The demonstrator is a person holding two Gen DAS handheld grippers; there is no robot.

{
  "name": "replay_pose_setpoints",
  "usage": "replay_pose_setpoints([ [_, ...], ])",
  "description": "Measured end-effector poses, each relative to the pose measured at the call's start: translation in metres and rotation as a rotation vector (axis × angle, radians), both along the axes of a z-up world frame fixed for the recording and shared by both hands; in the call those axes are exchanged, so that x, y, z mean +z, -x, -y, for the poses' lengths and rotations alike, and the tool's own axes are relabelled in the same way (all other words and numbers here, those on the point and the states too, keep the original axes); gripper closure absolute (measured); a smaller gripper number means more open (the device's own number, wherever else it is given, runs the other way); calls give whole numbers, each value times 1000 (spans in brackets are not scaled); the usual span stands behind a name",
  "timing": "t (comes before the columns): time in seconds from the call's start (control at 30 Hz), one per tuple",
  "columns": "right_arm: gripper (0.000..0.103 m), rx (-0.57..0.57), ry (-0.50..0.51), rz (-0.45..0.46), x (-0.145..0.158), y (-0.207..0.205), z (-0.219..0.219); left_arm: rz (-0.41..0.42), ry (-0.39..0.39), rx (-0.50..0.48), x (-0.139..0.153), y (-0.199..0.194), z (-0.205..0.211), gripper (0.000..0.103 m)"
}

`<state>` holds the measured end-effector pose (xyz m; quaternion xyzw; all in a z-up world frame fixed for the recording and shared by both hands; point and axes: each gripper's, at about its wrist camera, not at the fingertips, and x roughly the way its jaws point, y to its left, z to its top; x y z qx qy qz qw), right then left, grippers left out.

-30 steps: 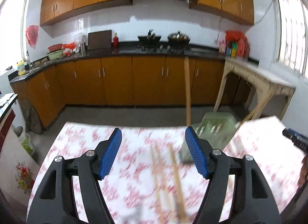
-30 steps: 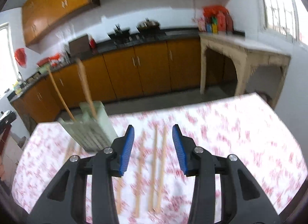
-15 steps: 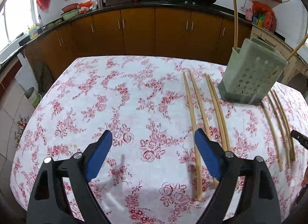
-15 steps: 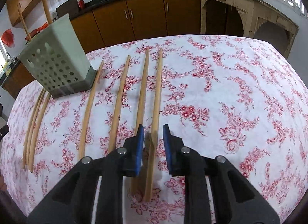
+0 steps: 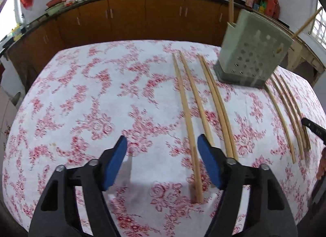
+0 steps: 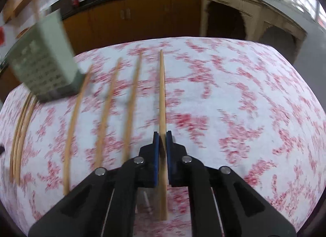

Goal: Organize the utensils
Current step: 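Close the right tool on another chopstick while the left tool grasps one too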

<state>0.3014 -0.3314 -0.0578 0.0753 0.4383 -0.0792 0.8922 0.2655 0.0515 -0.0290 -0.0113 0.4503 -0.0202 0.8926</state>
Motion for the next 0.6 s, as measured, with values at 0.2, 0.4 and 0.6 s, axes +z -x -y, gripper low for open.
replay_pose_setpoints([
  [0.2,95,9,21,4,0,0,1,-30,39,-69,-9,-1,18,62],
  [0.4,95,18,20,8,1,0,0,-47,-18,-72,-16,-6,33,94],
  [0.6,95,50,17,13,1,4,-5,-52,8,45,-14,-23,13,95],
])
